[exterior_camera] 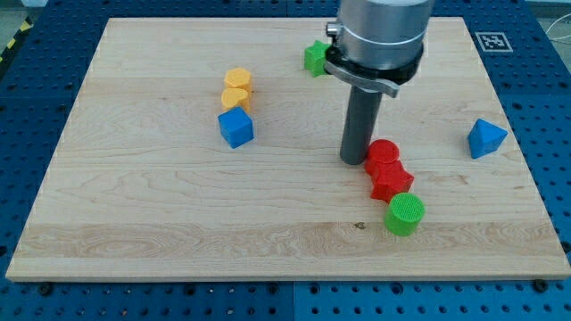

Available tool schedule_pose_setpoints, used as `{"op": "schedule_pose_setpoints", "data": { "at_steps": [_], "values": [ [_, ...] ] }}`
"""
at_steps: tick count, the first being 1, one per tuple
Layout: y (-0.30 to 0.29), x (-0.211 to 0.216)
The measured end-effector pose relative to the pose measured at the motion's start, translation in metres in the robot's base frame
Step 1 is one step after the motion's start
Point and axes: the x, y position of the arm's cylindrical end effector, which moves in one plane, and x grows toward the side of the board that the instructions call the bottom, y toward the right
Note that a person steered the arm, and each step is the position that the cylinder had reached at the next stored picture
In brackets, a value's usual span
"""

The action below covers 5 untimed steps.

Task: Push the green star towards the down

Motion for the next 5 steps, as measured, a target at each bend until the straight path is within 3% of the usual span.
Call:
{"op": "schedule_pose_setpoints", "data": {
  "at_steps": [2, 5],
  "values": [
    [0.004, -0.007],
    [0.011, -0.090]
  ]
}}
